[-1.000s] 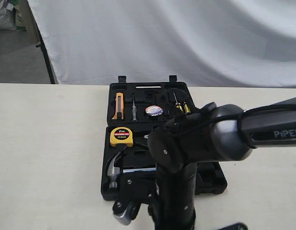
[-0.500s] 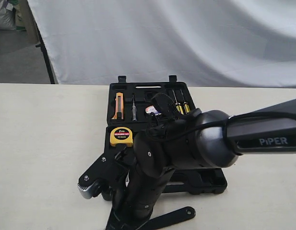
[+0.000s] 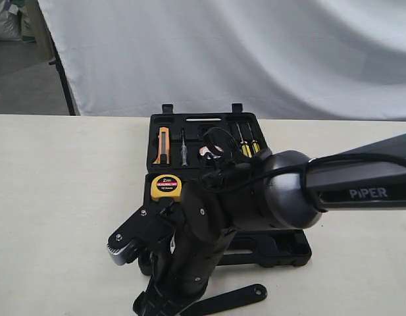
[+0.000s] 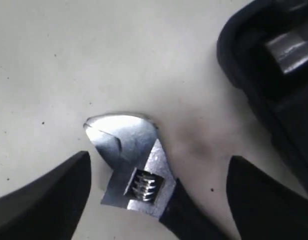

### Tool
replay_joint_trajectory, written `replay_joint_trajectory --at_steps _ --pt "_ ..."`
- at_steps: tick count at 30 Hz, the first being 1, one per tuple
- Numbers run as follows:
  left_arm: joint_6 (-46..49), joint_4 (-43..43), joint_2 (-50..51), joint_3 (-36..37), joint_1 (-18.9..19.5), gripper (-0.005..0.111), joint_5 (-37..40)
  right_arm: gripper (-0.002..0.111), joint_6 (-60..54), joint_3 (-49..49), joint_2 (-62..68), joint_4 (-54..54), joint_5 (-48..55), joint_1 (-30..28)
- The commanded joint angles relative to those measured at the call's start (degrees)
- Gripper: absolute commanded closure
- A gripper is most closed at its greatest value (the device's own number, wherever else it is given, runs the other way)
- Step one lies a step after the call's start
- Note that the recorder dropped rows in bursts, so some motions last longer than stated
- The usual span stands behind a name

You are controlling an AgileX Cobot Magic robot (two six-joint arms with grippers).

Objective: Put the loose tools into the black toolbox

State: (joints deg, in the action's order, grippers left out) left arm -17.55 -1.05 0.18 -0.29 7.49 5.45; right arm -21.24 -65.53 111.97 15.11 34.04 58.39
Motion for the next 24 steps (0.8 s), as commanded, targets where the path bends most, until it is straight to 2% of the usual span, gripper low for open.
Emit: replay_joint_trajectory --at_steps 1,11,24 --pt "-0.3 -0.3 -0.2 -0.2 1.5 0.106 -0.4 0.036 -2.4 -0.3 -2.0 -0.5 -0.5 0.0" --pt "-0.3 -0.3 -0.2 -0.2 1.5 0.106 -0.4 0.036 -4.7 -0.3 -0.3 -0.5 -0.1 0.1" --pt "-0.3 -0.3 -0.2 -0.2 1.5 0.106 -0.4 0.037 -5.1 -0.3 4.6 -5.5 -0.5 3.9"
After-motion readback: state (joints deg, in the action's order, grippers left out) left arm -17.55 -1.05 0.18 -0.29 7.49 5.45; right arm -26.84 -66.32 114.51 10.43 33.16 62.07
